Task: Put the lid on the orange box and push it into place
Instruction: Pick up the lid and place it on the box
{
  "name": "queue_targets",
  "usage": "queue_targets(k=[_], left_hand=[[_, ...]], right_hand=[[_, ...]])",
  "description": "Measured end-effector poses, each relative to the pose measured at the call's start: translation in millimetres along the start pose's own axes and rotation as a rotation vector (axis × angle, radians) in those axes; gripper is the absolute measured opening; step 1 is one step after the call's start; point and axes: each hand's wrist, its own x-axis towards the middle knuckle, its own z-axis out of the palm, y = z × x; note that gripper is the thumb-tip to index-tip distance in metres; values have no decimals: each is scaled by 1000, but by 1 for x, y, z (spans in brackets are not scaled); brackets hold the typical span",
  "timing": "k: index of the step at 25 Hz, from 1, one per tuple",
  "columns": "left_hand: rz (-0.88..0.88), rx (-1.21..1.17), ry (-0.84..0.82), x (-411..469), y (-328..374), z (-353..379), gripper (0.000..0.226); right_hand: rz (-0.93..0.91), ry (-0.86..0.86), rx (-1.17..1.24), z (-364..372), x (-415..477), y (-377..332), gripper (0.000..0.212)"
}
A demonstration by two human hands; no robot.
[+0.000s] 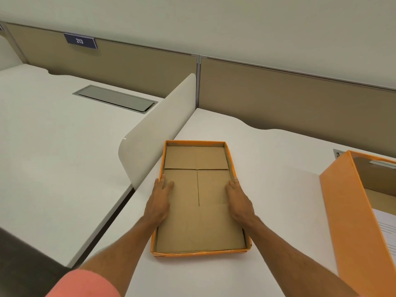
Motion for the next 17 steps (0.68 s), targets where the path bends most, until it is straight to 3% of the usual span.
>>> queue_targets(k=[8,13,17], left_hand=[[122,-228,111,22,65,-56,68],[203,-403,251,24,168,-116,62],[346,-424,288,21,260,-135,50]], right_hand=[[53,95,234,-51,-2,12,42],[-9,222,103,-123,-3,15,39],[-87,354,472,-199,-15,-25,30]])
